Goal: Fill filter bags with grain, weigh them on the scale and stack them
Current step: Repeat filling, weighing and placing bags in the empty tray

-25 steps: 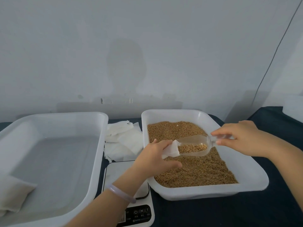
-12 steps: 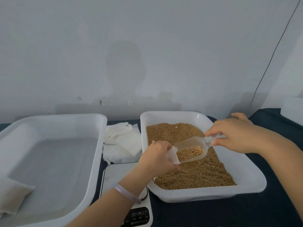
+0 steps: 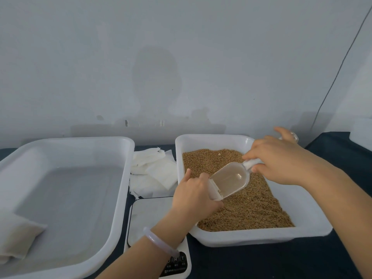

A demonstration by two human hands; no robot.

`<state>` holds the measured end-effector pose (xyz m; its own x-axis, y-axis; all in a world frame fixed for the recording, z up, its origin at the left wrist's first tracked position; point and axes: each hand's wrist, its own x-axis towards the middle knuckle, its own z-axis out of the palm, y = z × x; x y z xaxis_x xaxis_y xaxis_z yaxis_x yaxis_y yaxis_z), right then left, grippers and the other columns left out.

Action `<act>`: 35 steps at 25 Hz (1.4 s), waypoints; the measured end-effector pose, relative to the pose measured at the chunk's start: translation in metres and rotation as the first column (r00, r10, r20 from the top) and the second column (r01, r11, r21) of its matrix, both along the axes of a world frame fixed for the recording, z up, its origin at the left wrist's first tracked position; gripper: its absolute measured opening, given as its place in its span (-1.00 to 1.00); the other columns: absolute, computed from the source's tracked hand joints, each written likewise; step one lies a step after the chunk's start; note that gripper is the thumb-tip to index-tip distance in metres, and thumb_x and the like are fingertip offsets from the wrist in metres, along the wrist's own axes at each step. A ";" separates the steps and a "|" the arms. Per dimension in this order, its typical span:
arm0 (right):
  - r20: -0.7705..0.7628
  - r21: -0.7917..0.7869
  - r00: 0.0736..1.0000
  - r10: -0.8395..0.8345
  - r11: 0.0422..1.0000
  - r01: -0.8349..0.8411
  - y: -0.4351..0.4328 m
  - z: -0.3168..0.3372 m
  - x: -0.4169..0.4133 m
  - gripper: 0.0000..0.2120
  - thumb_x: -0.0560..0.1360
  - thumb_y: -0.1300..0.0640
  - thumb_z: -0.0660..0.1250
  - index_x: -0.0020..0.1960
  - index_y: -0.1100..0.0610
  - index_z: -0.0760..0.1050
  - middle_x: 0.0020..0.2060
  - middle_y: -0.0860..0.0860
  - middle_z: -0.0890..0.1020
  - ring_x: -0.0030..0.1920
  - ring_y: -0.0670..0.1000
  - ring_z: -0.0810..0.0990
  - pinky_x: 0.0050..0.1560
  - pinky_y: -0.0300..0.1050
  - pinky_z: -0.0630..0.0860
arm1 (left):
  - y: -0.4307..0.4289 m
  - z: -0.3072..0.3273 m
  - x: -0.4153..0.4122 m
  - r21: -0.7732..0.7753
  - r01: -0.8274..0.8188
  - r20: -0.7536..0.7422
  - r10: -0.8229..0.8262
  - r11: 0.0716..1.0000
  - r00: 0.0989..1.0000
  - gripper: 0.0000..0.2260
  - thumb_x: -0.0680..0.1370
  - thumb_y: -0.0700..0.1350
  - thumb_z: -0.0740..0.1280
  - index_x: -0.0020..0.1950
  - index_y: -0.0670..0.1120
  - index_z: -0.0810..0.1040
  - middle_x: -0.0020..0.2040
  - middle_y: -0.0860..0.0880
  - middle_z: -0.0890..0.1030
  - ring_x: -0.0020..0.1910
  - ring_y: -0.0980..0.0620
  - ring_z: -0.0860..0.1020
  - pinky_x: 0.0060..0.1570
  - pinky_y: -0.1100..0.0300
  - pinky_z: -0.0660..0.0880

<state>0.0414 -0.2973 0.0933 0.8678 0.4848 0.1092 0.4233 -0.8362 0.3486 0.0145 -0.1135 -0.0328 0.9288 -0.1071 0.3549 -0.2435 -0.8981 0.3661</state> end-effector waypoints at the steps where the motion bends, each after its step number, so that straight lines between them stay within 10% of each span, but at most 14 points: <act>1: 0.019 -0.008 1.000 -0.002 1.000 0.002 0.001 0.002 0.000 -0.83 0.54 -0.01 0.26 0.09 -0.17 0.55 0.01 -0.15 0.52 0.17 -0.06 0.40 0.42 0.13 -0.21 | 0.000 0.000 0.000 -0.027 -0.018 -0.014 0.018 0.999 1.000 -0.39 0.37 0.22 0.39 0.29 -0.07 0.38 -0.01 0.02 0.62 0.10 0.01 0.56 0.45 0.17 0.04; 6: 0.050 -0.006 0.999 0.001 1.000 -0.001 0.001 0.006 -0.001 -0.84 0.53 0.00 0.29 0.06 -0.21 0.54 -0.01 -0.18 0.49 0.16 -0.07 0.40 0.43 0.09 -0.16 | 0.002 0.000 0.001 -0.120 -0.040 -0.129 0.024 0.992 0.991 -0.51 0.41 0.11 0.41 0.26 -0.05 0.41 0.06 -0.04 0.56 0.16 -0.08 0.50 0.06 0.07 0.48; 13: -0.206 0.186 0.953 -0.224 0.947 0.263 -0.053 -0.022 0.022 -0.69 0.48 -0.11 0.34 0.22 -0.20 0.47 0.16 -0.22 0.55 0.23 -0.04 0.48 0.32 0.01 0.35 | 0.005 -0.002 0.004 -0.263 -0.037 -0.078 0.016 0.964 0.997 -0.66 0.53 -0.07 0.34 0.29 -0.03 0.46 0.07 -0.04 0.61 0.09 -0.03 0.52 0.02 0.10 0.48; 24: -0.401 0.299 0.915 -0.045 0.938 0.177 -0.045 -0.098 0.015 -0.76 0.45 -0.02 0.40 0.11 -0.18 0.54 -0.06 -0.26 0.52 0.07 -0.14 0.47 0.18 -0.16 0.36 | 0.007 -0.007 0.010 -0.192 -0.002 -0.059 -0.009 0.981 0.998 -0.69 0.58 -0.11 0.26 0.33 0.04 0.42 0.14 0.01 0.61 0.17 -0.04 0.50 0.04 0.10 0.47; 29: -0.413 0.319 0.910 -0.042 0.929 0.188 -0.055 -0.093 0.011 -0.75 0.51 -0.04 0.31 0.18 -0.21 0.48 0.06 -0.32 0.51 0.11 -0.25 0.42 0.46 -0.01 0.03 | 0.007 -0.008 0.010 -0.091 0.001 -0.090 -0.009 0.996 0.996 -0.55 0.49 -0.15 0.32 0.37 0.01 0.33 0.11 -0.04 0.58 0.15 -0.07 0.48 0.00 0.14 0.39; 35: -0.447 0.404 0.887 -0.115 0.859 0.315 -0.074 -0.069 0.002 -0.71 0.53 0.06 0.32 0.24 -0.07 0.50 0.14 -0.16 0.58 0.14 -0.16 0.50 0.33 -0.04 0.35 | 0.005 -0.006 0.005 -0.030 0.038 -0.042 -0.039 0.999 0.998 -0.61 0.47 -0.16 0.27 0.27 0.00 0.30 0.08 -0.04 0.51 0.01 -0.10 0.50 -0.13 0.18 0.33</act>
